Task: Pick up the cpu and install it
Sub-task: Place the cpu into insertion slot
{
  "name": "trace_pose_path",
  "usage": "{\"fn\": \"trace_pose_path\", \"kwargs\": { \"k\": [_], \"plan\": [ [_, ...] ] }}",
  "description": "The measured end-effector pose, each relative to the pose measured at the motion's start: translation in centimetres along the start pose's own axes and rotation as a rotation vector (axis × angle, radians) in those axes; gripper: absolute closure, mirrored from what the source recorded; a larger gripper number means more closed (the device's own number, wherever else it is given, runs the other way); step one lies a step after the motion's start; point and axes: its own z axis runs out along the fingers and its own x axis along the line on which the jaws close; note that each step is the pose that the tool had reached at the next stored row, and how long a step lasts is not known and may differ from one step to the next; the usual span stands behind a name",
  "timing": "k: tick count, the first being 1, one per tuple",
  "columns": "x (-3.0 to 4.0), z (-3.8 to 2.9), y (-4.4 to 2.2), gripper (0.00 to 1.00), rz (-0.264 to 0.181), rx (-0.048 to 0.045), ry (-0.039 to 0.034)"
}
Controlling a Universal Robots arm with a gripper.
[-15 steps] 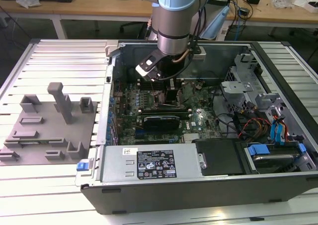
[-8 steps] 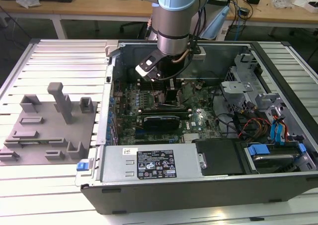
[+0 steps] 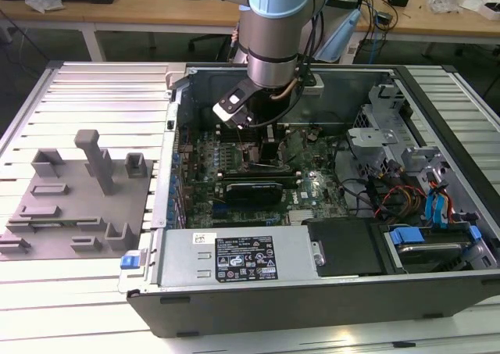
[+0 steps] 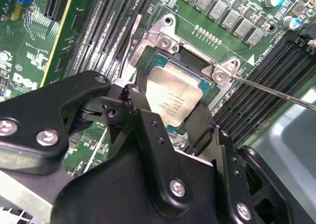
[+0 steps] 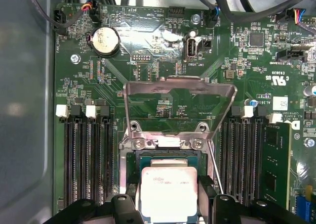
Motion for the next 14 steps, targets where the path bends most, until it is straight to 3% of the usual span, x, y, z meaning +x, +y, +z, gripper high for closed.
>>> {"fn": "trace_pose_path", "kwargs": {
  "k": [14],
  "plan": [
    [-0.02,0.03,0.08,0.45,0.005,0.0002,0.003]
  ]
}}
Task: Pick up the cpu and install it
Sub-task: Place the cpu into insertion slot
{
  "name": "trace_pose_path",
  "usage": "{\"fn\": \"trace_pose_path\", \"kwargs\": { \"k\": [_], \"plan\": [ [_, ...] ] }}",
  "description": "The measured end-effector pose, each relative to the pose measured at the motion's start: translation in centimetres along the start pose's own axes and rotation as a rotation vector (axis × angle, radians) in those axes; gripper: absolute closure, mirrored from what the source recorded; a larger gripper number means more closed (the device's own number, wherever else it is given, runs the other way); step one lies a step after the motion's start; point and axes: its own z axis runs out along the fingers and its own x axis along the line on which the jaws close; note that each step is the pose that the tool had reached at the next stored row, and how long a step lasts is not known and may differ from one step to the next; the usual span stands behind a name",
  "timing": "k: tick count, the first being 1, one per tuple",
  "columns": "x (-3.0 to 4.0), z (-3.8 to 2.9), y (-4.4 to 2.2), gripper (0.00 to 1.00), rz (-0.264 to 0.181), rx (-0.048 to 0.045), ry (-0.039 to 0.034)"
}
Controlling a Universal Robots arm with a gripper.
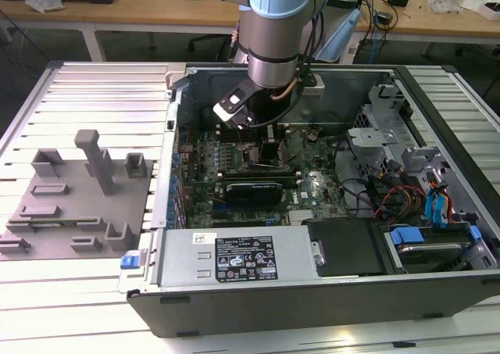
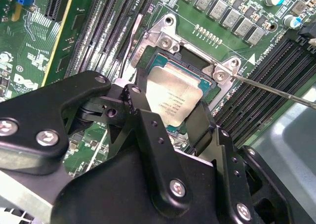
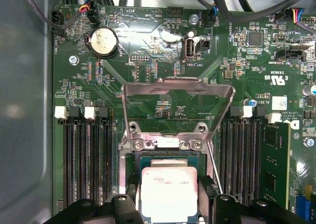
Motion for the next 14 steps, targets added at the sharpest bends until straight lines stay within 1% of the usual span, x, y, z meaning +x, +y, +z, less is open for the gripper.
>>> {"fn": "trace_pose_path", "kwargs": {
  "k": [4,5,8,14],
  "plan": [
    [-0.01,0.0,0.0,0.44,0.0,-0.0002,0.0004],
    [0.0,0.01,0.0,0.38,0.0,-0.0002,0.0009],
    [0.01,0.02,0.0,0.38,0.0,-0.0002,0.0014],
    [-0.01,-0.14,0.0,0.38,0.0,-0.0006,0.0058]
  ]
}}
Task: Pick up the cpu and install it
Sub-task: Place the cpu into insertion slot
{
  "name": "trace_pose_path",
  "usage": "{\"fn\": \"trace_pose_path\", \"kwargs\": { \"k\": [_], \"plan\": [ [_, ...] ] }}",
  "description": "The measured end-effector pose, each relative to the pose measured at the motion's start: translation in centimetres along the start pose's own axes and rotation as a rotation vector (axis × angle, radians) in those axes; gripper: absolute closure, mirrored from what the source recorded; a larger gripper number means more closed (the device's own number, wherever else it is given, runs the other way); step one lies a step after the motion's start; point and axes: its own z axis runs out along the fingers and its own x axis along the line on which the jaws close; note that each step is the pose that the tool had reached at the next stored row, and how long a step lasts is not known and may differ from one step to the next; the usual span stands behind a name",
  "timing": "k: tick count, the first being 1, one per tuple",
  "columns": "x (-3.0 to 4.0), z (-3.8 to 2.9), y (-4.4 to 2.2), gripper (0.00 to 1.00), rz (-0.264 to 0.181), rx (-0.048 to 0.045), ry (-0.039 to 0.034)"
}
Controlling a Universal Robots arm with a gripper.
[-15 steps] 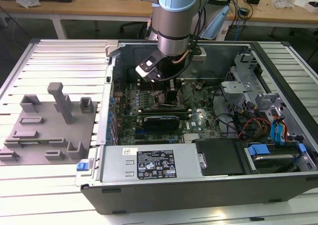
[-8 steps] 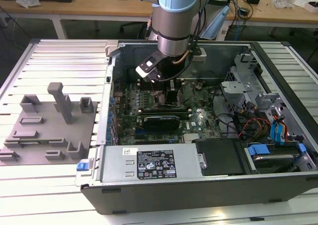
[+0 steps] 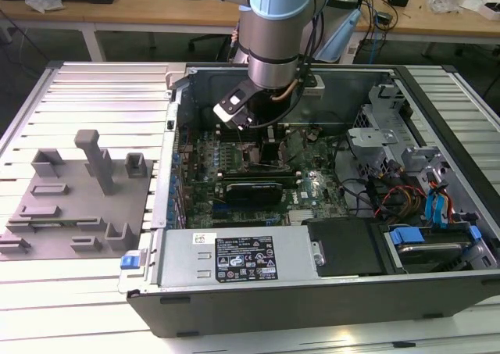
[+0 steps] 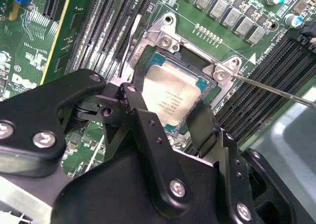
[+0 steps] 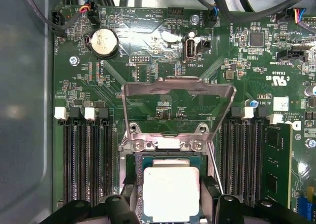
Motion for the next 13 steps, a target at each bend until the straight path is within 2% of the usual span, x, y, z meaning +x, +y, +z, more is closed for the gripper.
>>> {"fn": "trace_pose_path", "kwargs": {
  "k": [10,13],
  "plan": [
    [-0.01,-0.23,0.0,0.38,0.0,0.0,0.0018],
    [-0.01,-0.23,0.0,0.38,0.0,-0.0001,0.0091]
  ]
}}
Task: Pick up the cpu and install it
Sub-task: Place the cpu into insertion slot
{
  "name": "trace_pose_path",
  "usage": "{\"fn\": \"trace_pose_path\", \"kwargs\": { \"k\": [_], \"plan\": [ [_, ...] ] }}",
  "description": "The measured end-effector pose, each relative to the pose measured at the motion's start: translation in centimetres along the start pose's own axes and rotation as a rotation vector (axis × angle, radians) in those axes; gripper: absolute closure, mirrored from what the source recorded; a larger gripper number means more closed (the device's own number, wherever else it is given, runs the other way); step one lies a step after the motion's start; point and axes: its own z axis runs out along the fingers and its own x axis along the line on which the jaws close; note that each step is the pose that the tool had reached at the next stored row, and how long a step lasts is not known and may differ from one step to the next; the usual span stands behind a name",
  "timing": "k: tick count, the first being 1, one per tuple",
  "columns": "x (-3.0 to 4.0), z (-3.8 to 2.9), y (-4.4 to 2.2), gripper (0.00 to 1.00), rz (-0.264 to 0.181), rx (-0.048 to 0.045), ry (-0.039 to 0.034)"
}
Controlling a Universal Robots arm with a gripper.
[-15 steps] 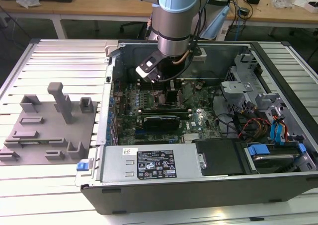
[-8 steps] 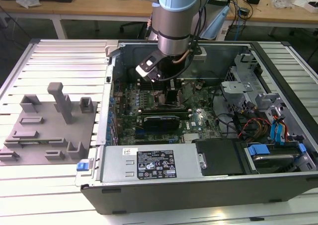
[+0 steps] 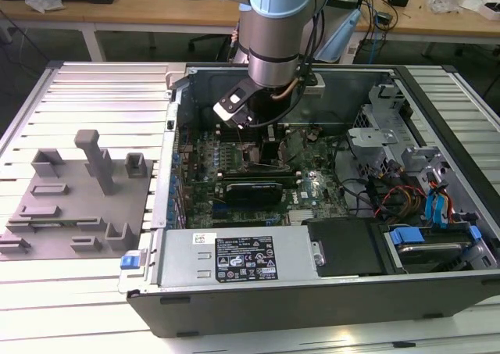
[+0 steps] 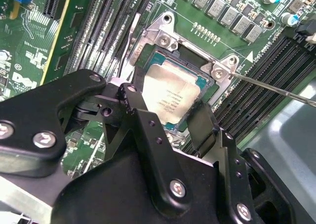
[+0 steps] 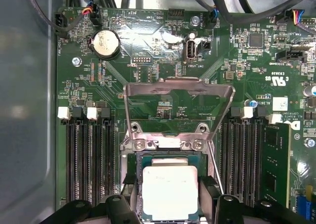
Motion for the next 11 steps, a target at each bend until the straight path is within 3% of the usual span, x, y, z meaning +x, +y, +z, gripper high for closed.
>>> {"fn": "trace_pose_path", "kwargs": {
  "k": [11],
  "plan": [
    [-0.01,-0.1,0.0,0.38,0.0,0.0001,0.0018]
  ]
}}
